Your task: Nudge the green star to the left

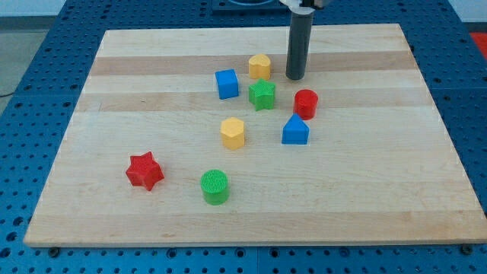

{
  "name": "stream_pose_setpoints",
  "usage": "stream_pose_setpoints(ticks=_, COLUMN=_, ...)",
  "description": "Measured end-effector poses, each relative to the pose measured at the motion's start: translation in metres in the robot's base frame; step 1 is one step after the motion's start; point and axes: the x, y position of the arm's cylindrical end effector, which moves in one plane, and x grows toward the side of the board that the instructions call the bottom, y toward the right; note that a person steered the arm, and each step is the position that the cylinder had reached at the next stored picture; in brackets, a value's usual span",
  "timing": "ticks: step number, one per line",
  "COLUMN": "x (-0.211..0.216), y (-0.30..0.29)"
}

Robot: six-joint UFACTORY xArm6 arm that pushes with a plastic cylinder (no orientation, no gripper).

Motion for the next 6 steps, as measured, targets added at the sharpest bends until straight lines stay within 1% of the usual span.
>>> stream_pose_setpoints(ticks=2, x=0.020, y=-0.022)
stream_pose_setpoints(ticks=3, x=0.020, y=-0.035)
stream_pose_setpoints(ticks=4, x=0.020, y=-0.063)
stream_pose_setpoints(ticks=5, x=0.013, y=-0.077)
stream_pose_setpoints(ticks=6, x=0.018, y=-0.098)
